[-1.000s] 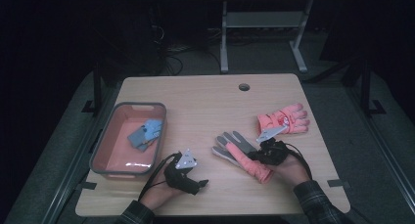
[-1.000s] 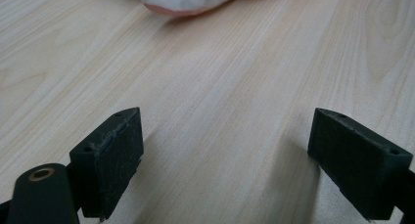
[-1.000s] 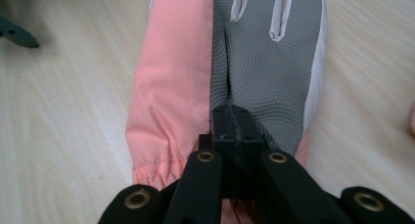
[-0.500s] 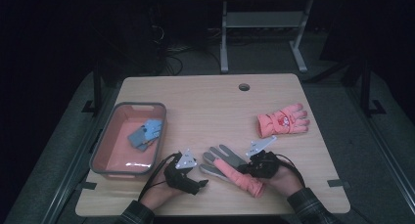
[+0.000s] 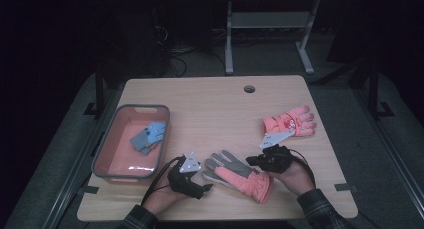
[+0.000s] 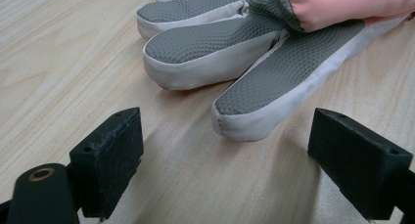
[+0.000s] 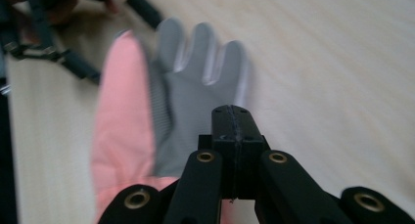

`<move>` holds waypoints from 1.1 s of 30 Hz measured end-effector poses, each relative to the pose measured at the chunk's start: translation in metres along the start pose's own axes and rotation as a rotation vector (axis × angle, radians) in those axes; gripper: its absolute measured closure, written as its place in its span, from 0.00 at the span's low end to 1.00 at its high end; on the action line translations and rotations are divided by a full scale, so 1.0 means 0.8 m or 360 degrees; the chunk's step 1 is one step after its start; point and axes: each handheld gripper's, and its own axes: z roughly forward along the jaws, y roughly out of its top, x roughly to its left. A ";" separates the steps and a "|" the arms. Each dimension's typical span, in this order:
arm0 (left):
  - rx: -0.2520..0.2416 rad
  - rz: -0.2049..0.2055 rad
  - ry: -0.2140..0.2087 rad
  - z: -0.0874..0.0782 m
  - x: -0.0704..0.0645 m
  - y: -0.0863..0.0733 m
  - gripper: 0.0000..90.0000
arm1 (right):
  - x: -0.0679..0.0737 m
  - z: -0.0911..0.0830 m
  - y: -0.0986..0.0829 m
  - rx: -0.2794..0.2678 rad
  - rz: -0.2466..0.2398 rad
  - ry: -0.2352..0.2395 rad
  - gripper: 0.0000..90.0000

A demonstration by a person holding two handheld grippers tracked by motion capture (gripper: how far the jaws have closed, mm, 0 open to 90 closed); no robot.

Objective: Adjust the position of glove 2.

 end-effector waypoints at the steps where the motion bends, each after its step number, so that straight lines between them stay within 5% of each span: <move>1: -0.0006 -0.0007 -0.0001 0.000 0.000 0.000 0.14 | -0.006 -0.002 0.001 -0.0011 0.0016 -0.0023 1.00; 17: 0.0002 -0.0007 -0.0004 0.000 0.000 0.000 0.14 | -0.115 -0.037 0.014 -0.0127 0.0278 -0.0497 0.92; 20: 0.0002 -0.0005 -0.0003 0.000 0.000 0.000 0.14 | -0.131 -0.040 0.013 -0.0135 0.0330 -0.0554 1.00; 29: 0.0002 -0.0006 -0.0003 0.000 0.000 0.000 0.14 | -0.175 -0.035 0.000 -0.0118 0.0442 -0.0682 1.00; 33: 0.0002 -0.0006 -0.0003 0.000 0.000 0.000 0.14 | -0.186 -0.024 -0.011 -0.0087 0.0464 -0.0678 1.00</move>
